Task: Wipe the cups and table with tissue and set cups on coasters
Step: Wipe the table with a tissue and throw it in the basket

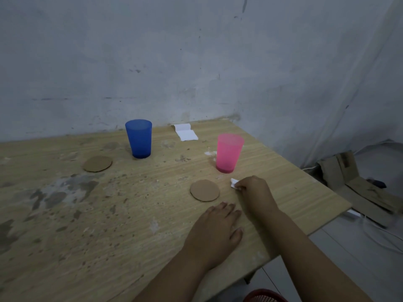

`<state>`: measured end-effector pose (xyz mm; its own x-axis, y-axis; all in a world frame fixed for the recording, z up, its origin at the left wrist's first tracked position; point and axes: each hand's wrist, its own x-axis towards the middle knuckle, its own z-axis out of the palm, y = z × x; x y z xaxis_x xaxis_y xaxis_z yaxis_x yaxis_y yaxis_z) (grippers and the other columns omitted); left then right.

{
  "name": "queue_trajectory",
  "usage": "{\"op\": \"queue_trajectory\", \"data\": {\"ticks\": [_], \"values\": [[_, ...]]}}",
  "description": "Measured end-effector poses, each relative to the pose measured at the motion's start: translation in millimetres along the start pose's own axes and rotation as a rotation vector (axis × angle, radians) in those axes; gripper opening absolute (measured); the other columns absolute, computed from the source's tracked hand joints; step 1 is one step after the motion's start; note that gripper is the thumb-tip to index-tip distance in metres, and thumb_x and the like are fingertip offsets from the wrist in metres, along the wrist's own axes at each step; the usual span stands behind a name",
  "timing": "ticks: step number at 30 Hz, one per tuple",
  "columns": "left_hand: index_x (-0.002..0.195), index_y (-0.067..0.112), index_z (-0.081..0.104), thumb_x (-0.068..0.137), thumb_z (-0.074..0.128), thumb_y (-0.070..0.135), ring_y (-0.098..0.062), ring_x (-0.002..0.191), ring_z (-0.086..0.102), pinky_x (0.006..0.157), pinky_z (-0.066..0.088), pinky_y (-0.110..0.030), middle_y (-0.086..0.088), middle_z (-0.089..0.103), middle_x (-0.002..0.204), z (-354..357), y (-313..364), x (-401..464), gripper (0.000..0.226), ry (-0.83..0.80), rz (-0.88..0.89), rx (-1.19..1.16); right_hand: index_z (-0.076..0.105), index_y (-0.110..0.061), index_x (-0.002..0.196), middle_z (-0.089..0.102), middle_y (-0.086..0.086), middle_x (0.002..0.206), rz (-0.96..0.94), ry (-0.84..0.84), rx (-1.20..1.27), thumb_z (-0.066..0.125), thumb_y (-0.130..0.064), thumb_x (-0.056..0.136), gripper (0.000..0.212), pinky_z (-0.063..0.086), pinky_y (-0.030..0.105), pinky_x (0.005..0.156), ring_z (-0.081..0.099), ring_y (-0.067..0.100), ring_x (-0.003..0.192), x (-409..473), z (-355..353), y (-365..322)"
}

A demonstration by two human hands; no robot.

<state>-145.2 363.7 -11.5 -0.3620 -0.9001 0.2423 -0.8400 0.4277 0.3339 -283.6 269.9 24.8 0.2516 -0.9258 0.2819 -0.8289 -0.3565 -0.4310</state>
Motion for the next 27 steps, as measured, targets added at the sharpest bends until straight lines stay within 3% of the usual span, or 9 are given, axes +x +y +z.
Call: {"op": "queue_trajectory", "data": {"ticks": [3, 7, 10, 13, 16, 19, 22, 24, 27], "values": [[0.144, 0.026, 0.031, 0.096, 0.029, 0.045, -0.012, 0.143, 0.017, 0.116, 0.008, -0.031, 0.003, 0.027, 0.155, 0, 1, -1, 0.052, 0.007, -0.016, 0.026, 0.073, -0.008, 0.099, 0.07, 0.015, 0.105, -0.04, -0.054, -0.032, 0.055, -0.001, 0.083, 0.025, 0.045, 0.027, 0.086, 0.063, 0.027, 0.101, -10, 2, -5], [0.144, 0.027, 0.031, 0.095, 0.029, 0.046, -0.012, 0.143, 0.017, 0.116, 0.009, -0.031, 0.004, 0.026, 0.155, 0, 1, 0, 0.053, 0.007, -0.016, 0.036, 0.072, -0.011, 0.094, 0.068, 0.012, 0.098, 0.046, -0.028, -0.102, 0.053, -0.001, 0.083, 0.025, 0.046, 0.034, 0.081, 0.061, 0.03, 0.095, -22, -12, 17], [0.145, 0.029, 0.029, 0.095, 0.029, 0.045, -0.012, 0.144, 0.015, 0.116, 0.006, -0.03, 0.005, 0.023, 0.156, -1, 1, 0, 0.052, 0.003, -0.018, 0.019, 0.066, 0.0, 0.11, 0.064, 0.021, 0.112, 0.162, -0.041, -0.11, 0.053, -0.006, 0.088, 0.026, 0.041, 0.031, 0.089, 0.058, 0.029, 0.107, -2, -14, 22], [0.145, 0.029, 0.028, 0.096, 0.028, 0.045, -0.01, 0.144, 0.014, 0.116, 0.004, -0.03, 0.006, 0.022, 0.156, -1, 1, -2, 0.052, -0.002, -0.02, 0.02, 0.057, -0.001, 0.124, 0.059, 0.018, 0.128, 0.062, -0.165, -0.051, 0.054, -0.008, 0.091, 0.035, 0.034, 0.023, 0.097, 0.056, 0.022, 0.117, 10, -7, 7], [0.145, 0.029, 0.029, 0.096, 0.027, 0.045, -0.01, 0.144, 0.014, 0.116, 0.004, -0.03, 0.005, 0.023, 0.156, -1, 1, -2, 0.052, -0.005, -0.018, 0.028, 0.062, 0.007, 0.114, 0.06, 0.025, 0.123, -0.055, -0.239, -0.012, 0.056, 0.006, 0.084, 0.031, 0.037, 0.022, 0.096, 0.059, 0.028, 0.115, -4, -9, -2], [0.145, 0.029, 0.029, 0.096, 0.027, 0.046, -0.011, 0.144, 0.014, 0.116, 0.003, -0.03, 0.005, 0.023, 0.156, -1, 1, -1, 0.052, -0.006, -0.015, 0.032, 0.075, -0.007, 0.095, 0.072, 0.017, 0.1, -0.084, -0.086, -0.015, 0.057, 0.006, 0.079, 0.027, 0.05, 0.035, 0.087, 0.066, 0.03, 0.095, -24, -20, 13], [0.145, 0.03, 0.027, 0.096, 0.027, 0.045, -0.01, 0.144, 0.013, 0.116, 0.003, -0.029, 0.006, 0.021, 0.157, 0, 1, 0, 0.052, 0.002, -0.016, 0.032, 0.075, -0.002, 0.088, 0.071, 0.023, 0.095, -0.04, -0.028, -0.042, 0.062, 0.0, 0.082, 0.014, 0.048, 0.043, 0.086, 0.066, 0.033, 0.091, -16, -27, 25], [0.145, 0.032, 0.027, 0.096, 0.027, 0.046, -0.01, 0.144, 0.013, 0.116, 0.002, -0.029, 0.007, 0.021, 0.157, 1, 2, -1, 0.051, 0.012, -0.024, 0.04, 0.074, 0.003, 0.083, 0.068, 0.028, 0.089, -0.02, 0.023, -0.075, 0.063, -0.008, 0.086, 0.016, 0.046, 0.043, 0.084, 0.064, 0.036, 0.089, -6, -21, 18], [0.144, 0.034, 0.029, 0.095, 0.026, 0.047, -0.011, 0.144, 0.012, 0.116, 0.002, -0.03, 0.005, 0.02, 0.157, 0, 3, -3, 0.051, 0.033, -0.051, 0.053, 0.074, 0.001, 0.087, 0.071, 0.021, 0.09, -0.083, 0.04, -0.001, 0.063, 0.0, 0.081, 0.013, 0.045, 0.034, 0.084, 0.063, 0.032, 0.092, -7, -6, 3]]}}
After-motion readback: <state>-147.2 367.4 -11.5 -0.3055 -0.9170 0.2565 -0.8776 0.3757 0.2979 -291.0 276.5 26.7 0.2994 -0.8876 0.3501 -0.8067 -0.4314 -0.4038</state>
